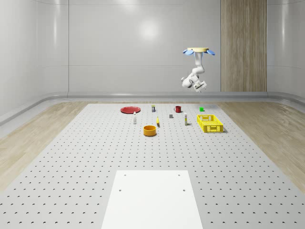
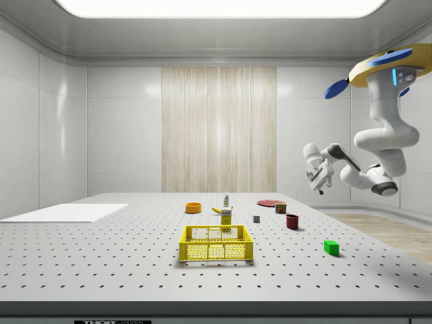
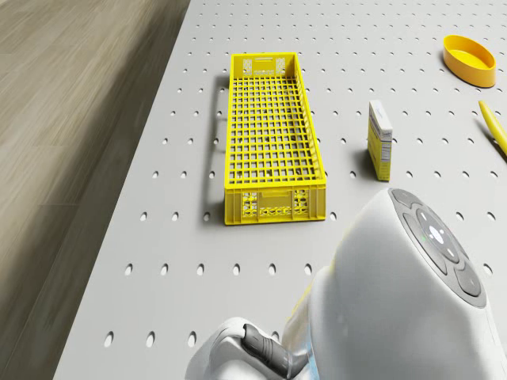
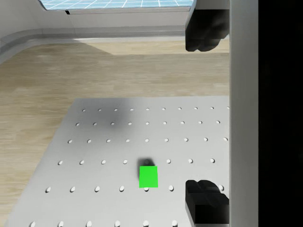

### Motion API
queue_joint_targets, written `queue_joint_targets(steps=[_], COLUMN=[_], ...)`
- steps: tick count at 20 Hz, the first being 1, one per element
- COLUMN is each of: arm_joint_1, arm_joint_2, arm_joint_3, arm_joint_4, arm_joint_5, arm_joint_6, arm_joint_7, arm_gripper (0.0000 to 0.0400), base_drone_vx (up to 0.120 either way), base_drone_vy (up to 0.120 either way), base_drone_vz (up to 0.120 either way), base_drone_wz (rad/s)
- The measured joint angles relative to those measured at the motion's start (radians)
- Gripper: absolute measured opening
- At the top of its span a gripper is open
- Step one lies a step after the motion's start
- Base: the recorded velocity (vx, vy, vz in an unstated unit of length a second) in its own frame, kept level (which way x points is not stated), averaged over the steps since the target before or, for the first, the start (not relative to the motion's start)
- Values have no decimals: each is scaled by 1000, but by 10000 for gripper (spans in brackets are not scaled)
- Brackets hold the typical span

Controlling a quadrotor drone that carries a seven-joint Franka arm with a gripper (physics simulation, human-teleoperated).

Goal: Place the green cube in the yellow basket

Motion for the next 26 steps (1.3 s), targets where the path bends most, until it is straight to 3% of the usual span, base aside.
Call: queue_joint_targets(steps=[5, 10, 16, 26], arm_joint_1=[-196, -297, -353, -391], arm_joint_2=[-57, -101, -142, -199], arm_joint_3=[102, 151, 181, 208], arm_joint_4=[-59, -73, -76, -73], arm_joint_5=[-155, -201, -207, -185], arm_joint_6=[-90, -126, -126, -90], arm_joint_7=[131, 198, 237, 269], arm_gripper=[400, 400, 400, 400], base_drone_vx=[16, -112, -120, -4], base_drone_vy=[0, 0, 0, 0], base_drone_vz=[-120, -120, -120, -120], base_drone_wz=[0, 0, 0, 0])
